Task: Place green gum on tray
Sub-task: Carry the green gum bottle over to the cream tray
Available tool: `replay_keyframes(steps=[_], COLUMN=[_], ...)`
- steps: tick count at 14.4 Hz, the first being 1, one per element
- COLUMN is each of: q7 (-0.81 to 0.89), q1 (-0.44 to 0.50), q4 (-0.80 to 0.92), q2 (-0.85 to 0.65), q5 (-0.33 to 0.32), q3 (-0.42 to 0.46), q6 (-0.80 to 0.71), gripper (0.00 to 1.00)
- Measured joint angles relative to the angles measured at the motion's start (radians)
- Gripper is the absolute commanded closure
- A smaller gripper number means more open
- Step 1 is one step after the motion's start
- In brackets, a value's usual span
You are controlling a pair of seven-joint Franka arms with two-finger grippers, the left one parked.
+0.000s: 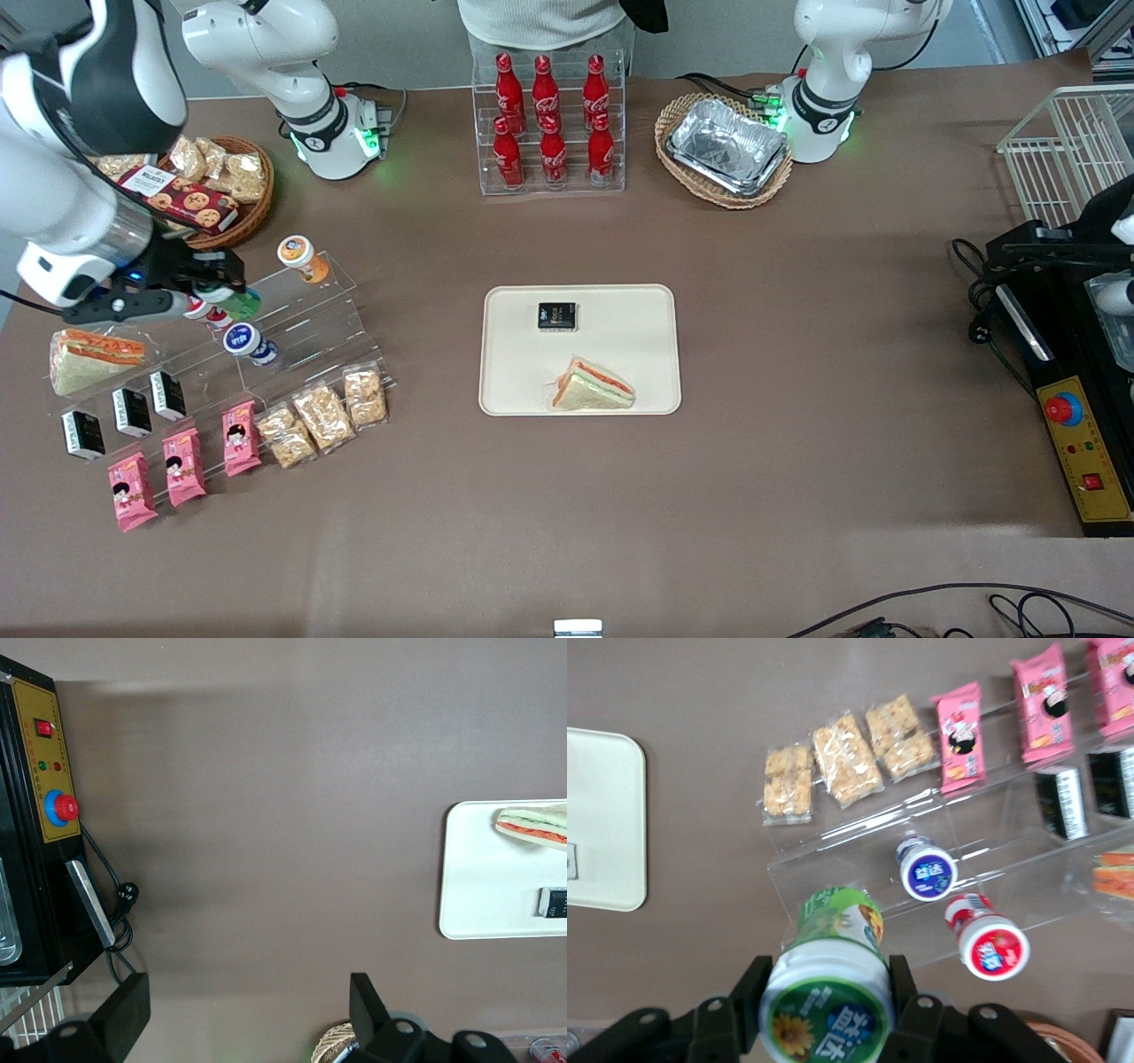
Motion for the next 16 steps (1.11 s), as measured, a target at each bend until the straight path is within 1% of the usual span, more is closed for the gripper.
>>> replay_keyframes(steps=[3,5,7,12,14,16], q7=[0.000,0.051,0.156,0.444,0.524,0.593], q1=[0.010,0.047,0.111,0.306,0.366,0.418], q4=[0.139,0.209,0.245,0.265,0.266,0.259], q2=[0.030,0.057,0.078,0.133,0.170,0.227], q5=[-0.008,-0.008,-0.007,-0.007,-0.001,0.002], q3=[0.008,0.011,0.015,0.020,0.021,0.022], q6=[-0.091,-0.128,-0.146,-0.146,-0.109,-0.039], gripper=[1.00,1.00,1.00,1.00,1.00,1.00])
